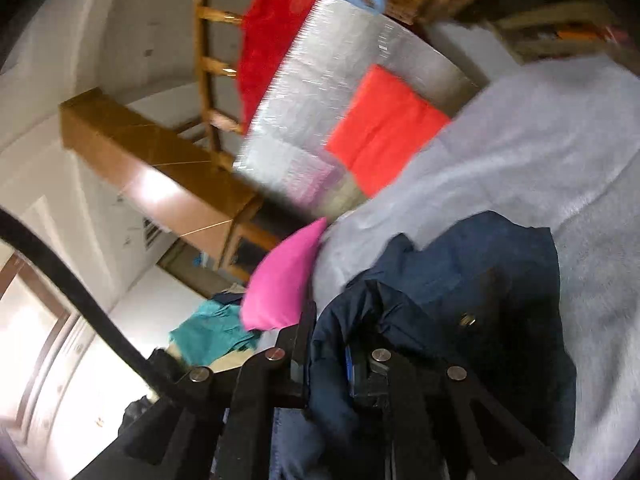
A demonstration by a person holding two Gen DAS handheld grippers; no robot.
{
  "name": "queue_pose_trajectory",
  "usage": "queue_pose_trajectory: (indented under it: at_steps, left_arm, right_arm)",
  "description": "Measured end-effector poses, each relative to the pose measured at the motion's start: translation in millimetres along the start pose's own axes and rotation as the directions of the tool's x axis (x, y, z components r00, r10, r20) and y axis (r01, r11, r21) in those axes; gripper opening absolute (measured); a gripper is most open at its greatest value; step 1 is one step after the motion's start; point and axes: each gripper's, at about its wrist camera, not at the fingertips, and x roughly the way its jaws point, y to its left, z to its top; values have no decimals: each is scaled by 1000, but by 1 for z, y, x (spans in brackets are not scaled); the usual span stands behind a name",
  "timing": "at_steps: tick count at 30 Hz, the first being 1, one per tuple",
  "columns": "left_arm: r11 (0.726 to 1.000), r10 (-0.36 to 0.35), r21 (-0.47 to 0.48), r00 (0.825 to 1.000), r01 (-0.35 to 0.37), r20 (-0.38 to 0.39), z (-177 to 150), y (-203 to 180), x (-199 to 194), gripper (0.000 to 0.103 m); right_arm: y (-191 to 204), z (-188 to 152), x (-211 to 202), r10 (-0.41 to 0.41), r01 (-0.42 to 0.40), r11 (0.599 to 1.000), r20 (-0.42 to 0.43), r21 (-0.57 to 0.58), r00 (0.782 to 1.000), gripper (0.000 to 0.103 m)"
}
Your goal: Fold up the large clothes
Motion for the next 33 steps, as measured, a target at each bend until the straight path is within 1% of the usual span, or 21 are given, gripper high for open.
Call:
queue_pose_trajectory:
  at_steps: [2,4,8,11,15,16,18,22,24,25,26,27,28,29,30,31,32,33]
  left_arm:
    - [999,30,-18,1000,-29,3,4,4,23,10]
    - [998,36,-46,999,-35,3,7,11,41,10]
    - [994,38,-100,999,-39,-7,15,24,71,10]
    - [994,49,-97,999,-51,-21,25,23,88,10]
    - [996,64,-56,997,-66,-40,37,16,108,11]
    - [996,68,-56,997,-70,-48,39,16,113,11]
    - [993,67,-90,995,-73,-68,43,21,124,12]
    - [987,89,-124,987,-105,-134,47,27,142,14]
    - [981,81,-159,983,-107,-162,49,30,147,18]
    - [979,62,-183,983,-93,-171,51,32,147,22]
    - [976,44,-203,984,-79,-173,52,34,147,30]
    - [972,7,-231,986,-45,-164,53,35,145,36]
    - [967,-37,-255,989,0,-143,54,35,142,55]
    - [963,-66,-268,990,31,-123,54,33,139,72]
    - [961,-78,-271,994,53,-81,55,29,132,79]
    - [967,-56,-252,998,49,-21,56,24,122,86]
    - [971,-48,-234,999,52,22,57,19,114,90]
    - [974,-61,-213,996,75,70,57,14,105,91]
  right_arm:
    - [-16,5,18,-45,46,998,-17,31,999,12]
    - [-29,12,36,-95,97,994,-34,55,995,12]
    - [-53,26,57,-134,139,985,-60,101,989,12]
    - [-69,33,71,-151,161,978,-78,135,985,12]
    - [-84,41,81,-145,157,970,-77,184,986,12]
    - [-90,44,84,-139,153,967,-80,205,987,12]
    - [-98,47,88,-134,151,959,-87,241,987,14]
    - [-118,51,96,-112,147,932,-123,332,986,21]
    - [-123,53,96,-85,127,921,-129,367,988,32]
    - [-125,55,95,-68,109,920,-122,376,990,35]
    - [-125,57,94,-51,89,920,-111,381,993,43]
    - [-124,58,92,-40,76,920,-100,384,994,52]
    - [-123,59,89,-32,61,920,-82,386,996,57]
    - [-120,61,83,-20,37,924,-48,382,999,67]
    - [-117,62,80,-13,21,927,-24,375,1000,73]
    - [-113,63,76,-15,14,932,-1,362,1000,75]
    - [-109,65,74,-25,19,937,13,350,1000,79]
    - [-105,66,68,-34,22,943,31,331,999,80]
